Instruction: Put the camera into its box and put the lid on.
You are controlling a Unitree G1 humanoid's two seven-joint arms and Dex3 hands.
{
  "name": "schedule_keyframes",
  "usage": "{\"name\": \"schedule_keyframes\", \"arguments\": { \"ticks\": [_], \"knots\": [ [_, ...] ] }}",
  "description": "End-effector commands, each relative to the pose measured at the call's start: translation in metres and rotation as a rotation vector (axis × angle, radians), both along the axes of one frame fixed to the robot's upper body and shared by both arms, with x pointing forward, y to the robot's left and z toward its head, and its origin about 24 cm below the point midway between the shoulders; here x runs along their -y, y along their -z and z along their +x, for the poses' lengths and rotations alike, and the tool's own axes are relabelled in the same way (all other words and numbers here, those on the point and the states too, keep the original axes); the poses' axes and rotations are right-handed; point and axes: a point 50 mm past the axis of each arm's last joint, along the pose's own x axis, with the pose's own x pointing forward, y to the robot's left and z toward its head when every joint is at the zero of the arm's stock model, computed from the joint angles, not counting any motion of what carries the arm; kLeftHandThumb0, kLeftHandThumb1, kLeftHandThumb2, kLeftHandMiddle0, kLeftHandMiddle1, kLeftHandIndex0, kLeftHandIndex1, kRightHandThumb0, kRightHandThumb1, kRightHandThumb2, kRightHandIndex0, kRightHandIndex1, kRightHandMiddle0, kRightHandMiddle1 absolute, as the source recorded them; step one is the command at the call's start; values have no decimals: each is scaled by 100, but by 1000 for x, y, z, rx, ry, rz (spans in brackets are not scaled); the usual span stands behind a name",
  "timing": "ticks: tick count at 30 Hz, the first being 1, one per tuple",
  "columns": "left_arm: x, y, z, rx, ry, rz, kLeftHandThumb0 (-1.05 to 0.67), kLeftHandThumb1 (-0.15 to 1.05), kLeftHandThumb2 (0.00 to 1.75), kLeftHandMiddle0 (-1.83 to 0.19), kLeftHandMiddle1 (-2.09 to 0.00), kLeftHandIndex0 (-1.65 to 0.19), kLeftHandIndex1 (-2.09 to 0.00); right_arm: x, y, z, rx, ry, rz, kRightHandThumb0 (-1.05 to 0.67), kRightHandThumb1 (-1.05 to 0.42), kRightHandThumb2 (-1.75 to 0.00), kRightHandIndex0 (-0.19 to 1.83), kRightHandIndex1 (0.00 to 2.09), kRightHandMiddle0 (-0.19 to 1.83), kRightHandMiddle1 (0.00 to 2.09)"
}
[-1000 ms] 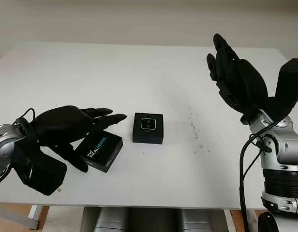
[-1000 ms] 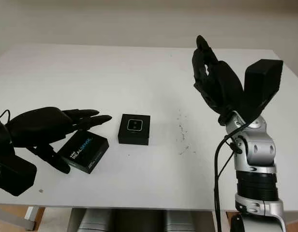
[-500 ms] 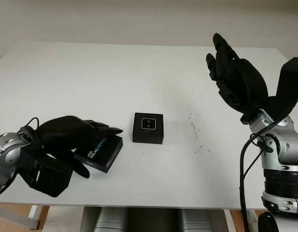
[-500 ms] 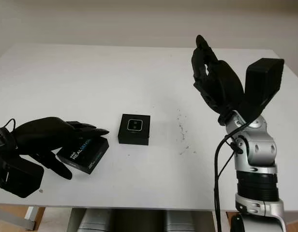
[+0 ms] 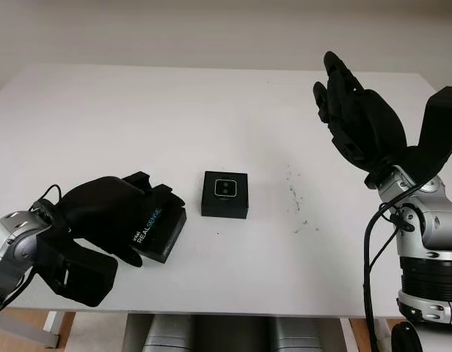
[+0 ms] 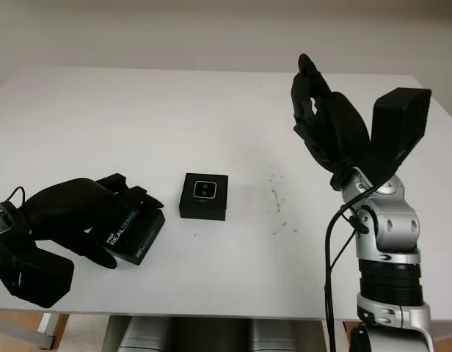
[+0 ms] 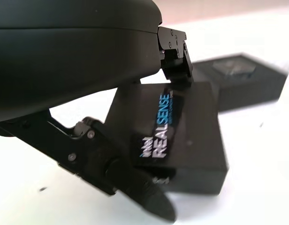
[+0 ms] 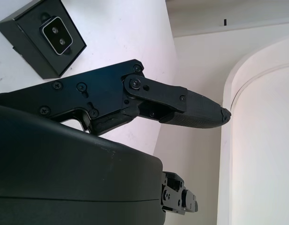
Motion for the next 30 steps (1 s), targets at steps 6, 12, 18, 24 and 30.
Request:
{"name": "schedule_keyframes", "arguments": {
  "ticks": [6,12,18,24,30],
  "knots": [
    [6,-16,1,22,-113,-190,-18,103,6,-50,-207,-11,-163,-4,-4,-2,22,-18,25,-71,-105,-64,-17,5,-17,6],
    [11,-40,10,4,-209,-249,-19,102,5,-32,-181,-14,-157,-7,-3,-3,42,-56,12,-65,-105,-66,-19,4,-19,2],
    [23,-75,28,-30,-262,-279,-18,98,5,-54,-164,-24,-148,-13,-2,-2,58,-63,-6,-58,-105,-71,-19,4,-19,2],
    [44,-102,56,-107,-317,-238,-20,96,5,-58,-160,-31,-151,-18,1,1,62,-73,-30,-59,-105,-70,-19,3,-19,0],
    [66,-107,77,-165,-328,-130,-18,94,5,-59,-148,-36,-145,-24,3,0,62,-86,-52,-59,-105,-73,-19,1,-19,0]
  ]
}}
